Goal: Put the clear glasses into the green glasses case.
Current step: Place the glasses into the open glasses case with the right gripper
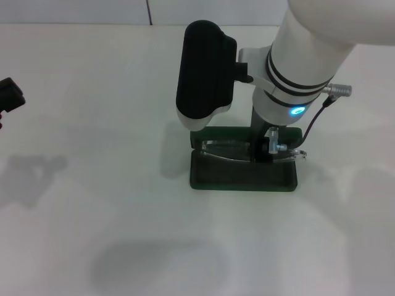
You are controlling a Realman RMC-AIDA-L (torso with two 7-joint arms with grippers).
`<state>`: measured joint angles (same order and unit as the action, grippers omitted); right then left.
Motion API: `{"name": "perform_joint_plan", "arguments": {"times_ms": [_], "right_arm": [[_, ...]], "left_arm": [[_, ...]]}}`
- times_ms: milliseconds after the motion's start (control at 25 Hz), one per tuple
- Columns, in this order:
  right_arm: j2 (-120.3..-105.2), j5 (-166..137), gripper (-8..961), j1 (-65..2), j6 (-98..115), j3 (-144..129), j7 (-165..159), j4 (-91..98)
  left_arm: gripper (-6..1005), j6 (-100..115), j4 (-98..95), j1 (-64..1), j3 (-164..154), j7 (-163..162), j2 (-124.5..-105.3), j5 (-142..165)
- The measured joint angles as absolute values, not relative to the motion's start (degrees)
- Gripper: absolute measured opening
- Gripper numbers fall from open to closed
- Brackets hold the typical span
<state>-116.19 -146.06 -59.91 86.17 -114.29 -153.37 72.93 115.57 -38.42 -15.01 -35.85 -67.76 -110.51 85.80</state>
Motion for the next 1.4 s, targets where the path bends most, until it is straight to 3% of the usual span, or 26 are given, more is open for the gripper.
{"name": "perform_joint_plan", "arguments": {"times_ms": [1400], "right_arm": [[-116.18, -146.55, 115, -60.25, 79.34, -121.77, -154.50, 70.59]], "left_arm": [[72, 115.57, -36.64, -15.91, -35.94, -66.18, -110.57, 88.02]]}}
